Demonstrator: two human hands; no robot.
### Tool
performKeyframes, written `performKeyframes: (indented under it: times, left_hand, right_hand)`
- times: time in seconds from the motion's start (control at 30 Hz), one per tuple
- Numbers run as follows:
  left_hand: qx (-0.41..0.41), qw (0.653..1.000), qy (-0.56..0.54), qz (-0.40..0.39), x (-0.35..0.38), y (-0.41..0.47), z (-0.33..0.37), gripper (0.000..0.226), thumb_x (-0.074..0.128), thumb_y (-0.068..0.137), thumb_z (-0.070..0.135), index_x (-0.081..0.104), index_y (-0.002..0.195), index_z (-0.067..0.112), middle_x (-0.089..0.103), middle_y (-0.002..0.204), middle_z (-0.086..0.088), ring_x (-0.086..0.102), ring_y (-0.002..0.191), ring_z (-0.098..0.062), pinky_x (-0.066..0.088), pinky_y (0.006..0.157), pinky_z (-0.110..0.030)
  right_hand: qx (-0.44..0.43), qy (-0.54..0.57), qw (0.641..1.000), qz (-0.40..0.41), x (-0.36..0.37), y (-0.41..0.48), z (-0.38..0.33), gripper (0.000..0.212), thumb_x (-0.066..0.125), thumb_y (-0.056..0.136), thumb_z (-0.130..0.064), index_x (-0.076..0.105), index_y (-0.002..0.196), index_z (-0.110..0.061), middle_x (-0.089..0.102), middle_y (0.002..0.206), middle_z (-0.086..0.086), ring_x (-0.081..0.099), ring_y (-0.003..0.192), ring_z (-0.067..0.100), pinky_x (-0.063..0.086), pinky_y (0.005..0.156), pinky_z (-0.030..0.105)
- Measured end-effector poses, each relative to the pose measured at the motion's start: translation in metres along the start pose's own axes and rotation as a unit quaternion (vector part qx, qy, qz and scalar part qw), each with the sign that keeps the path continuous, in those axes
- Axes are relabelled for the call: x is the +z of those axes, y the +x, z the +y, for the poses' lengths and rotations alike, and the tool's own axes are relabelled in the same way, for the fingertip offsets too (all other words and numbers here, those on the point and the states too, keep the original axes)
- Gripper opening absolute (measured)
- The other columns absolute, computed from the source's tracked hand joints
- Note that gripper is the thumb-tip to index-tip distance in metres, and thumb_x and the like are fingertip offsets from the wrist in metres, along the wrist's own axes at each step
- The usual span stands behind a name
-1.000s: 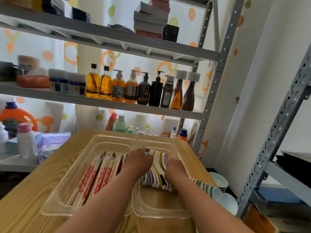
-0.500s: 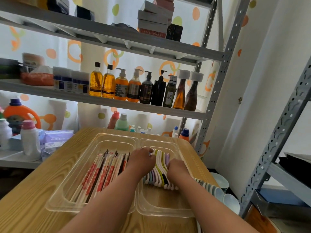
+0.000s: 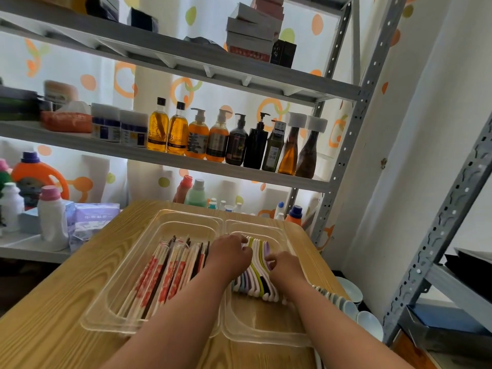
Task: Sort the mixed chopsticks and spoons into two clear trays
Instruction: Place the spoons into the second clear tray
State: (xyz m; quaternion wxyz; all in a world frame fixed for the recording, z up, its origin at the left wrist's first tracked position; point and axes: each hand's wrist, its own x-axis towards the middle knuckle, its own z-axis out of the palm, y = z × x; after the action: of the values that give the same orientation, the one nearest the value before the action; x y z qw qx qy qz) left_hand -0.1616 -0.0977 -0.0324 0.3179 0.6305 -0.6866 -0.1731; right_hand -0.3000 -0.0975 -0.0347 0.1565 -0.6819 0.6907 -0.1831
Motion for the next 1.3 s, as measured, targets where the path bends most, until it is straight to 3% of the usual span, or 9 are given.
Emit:
performKeyframes:
  times: [0.27, 0.37, 0.5, 0.73, 0.87, 0.93, 1.1, 1.3]
  left_hand:
    - [0.007, 1.000, -0.013, -0.006, -0.003, 0.000, -0.001, 0.037, 0.049, 0.094, 0.023, 0.056, 0.130, 0.018, 0.056, 0.133, -0.004, 0.051, 0.121, -0.020, 0.042, 0.098, -0.032]
    - [0.037, 0.995, 0.092, -0.017, -0.003, -0.004, 0.004, 0.036, 0.047, 0.094, 0.022, 0.056, 0.128, 0.013, 0.056, 0.131, -0.007, 0.051, 0.119, -0.021, 0.040, 0.101, -0.032]
    - [0.138, 0.968, 0.206, 0.023, -0.004, -0.010, 0.024, 0.034, 0.045, 0.095, 0.026, 0.058, 0.124, 0.017, 0.057, 0.129, -0.002, 0.047, 0.123, -0.019, 0.028, 0.111, -0.035]
    - [0.170, 0.977, 0.130, 0.022, -0.001, -0.055, 0.083, 0.036, 0.045, 0.094, 0.029, 0.056, 0.128, 0.025, 0.060, 0.128, -0.001, 0.053, 0.118, -0.021, 0.043, 0.099, -0.038]
    - [0.167, 0.982, 0.093, -0.001, 0.006, -0.086, 0.094, 0.035, 0.046, 0.093, 0.030, 0.057, 0.126, 0.026, 0.061, 0.125, -0.001, 0.054, 0.115, -0.021, 0.046, 0.095, -0.037]
    - [0.174, 0.980, 0.095, -0.003, 0.009, -0.099, 0.097, 0.034, 0.045, 0.094, 0.032, 0.056, 0.126, 0.027, 0.061, 0.124, 0.001, 0.054, 0.114, -0.019, 0.046, 0.094, -0.036]
    - [0.194, 0.976, 0.098, -0.004, 0.016, -0.123, 0.100, 0.034, 0.044, 0.094, 0.034, 0.057, 0.125, 0.027, 0.063, 0.117, 0.002, 0.057, 0.108, -0.018, 0.048, 0.090, -0.035]
    - [0.202, 0.974, 0.101, 0.009, 0.032, -0.143, 0.089, 0.035, 0.045, 0.093, 0.033, 0.059, 0.124, 0.025, 0.063, 0.110, 0.000, 0.054, 0.107, -0.019, 0.045, 0.091, -0.034]
  right_hand:
    - [-0.013, 0.036, 0.999, -0.027, -0.007, -0.005, -0.005, 0.051, 0.045, 0.090, 0.001, 0.048, 0.135, -0.020, 0.050, 0.138, 0.008, 0.048, 0.125, 0.022, 0.040, 0.097, 0.027]
    - [-0.028, 0.057, 0.998, 0.011, -0.014, -0.012, -0.009, 0.039, 0.045, 0.095, -0.007, 0.052, 0.132, -0.017, 0.053, 0.135, 0.008, 0.050, 0.122, 0.021, 0.040, 0.092, 0.024]
    - [-0.042, 0.113, 0.991, 0.060, -0.035, -0.031, -0.015, 0.034, 0.045, 0.092, -0.003, 0.059, 0.123, -0.008, 0.061, 0.122, 0.009, 0.056, 0.111, 0.019, 0.039, 0.080, 0.020]
    - [-0.031, 0.118, 0.980, 0.157, -0.077, -0.080, 0.002, 0.029, 0.048, 0.088, -0.005, 0.067, 0.111, -0.009, 0.067, 0.111, 0.007, 0.060, 0.102, 0.020, 0.039, 0.074, 0.021]
    - [-0.013, 0.077, 0.982, 0.173, -0.093, -0.115, 0.026, 0.018, 0.054, 0.087, -0.009, 0.067, 0.098, -0.003, 0.068, 0.098, 0.015, 0.063, 0.088, 0.026, 0.051, 0.077, 0.033]
    - [0.014, 0.066, 0.984, 0.164, -0.094, -0.132, 0.043, 0.016, 0.057, 0.086, -0.014, 0.067, 0.096, -0.005, 0.068, 0.096, 0.013, 0.062, 0.081, 0.022, 0.050, 0.073, 0.032]
    - [0.102, 0.040, 0.984, 0.139, -0.083, -0.166, 0.077, 0.034, 0.056, 0.086, -0.021, 0.062, 0.108, 0.005, 0.065, 0.106, 0.022, 0.061, 0.097, 0.034, 0.050, 0.086, 0.046]
    - [0.132, -0.021, 0.988, 0.077, -0.059, -0.179, 0.092, 0.043, 0.059, 0.089, -0.034, 0.055, 0.120, -0.004, 0.059, 0.119, 0.013, 0.057, 0.108, 0.025, 0.046, 0.086, 0.032]
